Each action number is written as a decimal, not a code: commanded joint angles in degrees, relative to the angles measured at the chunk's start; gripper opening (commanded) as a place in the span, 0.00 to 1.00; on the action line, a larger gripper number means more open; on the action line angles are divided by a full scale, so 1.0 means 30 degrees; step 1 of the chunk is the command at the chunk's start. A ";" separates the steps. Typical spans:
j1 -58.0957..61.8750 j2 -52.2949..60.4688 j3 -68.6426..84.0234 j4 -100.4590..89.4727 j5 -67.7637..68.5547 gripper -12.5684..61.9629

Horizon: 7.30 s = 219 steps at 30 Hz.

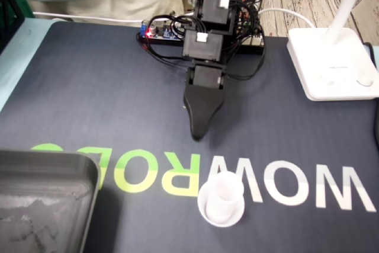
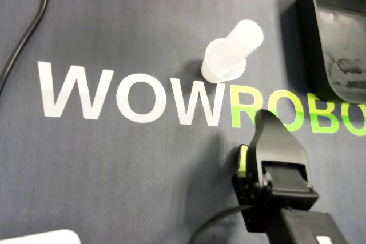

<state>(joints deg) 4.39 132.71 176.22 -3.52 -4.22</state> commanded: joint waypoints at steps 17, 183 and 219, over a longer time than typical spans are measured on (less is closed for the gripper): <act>0.0000 0.0557 0.0498 -0.0029 0.0117 0.62; -0.2197 -1.5322 -1.1045 -1.8604 -2.2676 0.22; 0.9023 -1.9453 -2.9238 -0.3311 0.6035 0.22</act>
<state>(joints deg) 30.67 74.00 93.60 -12.39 9.76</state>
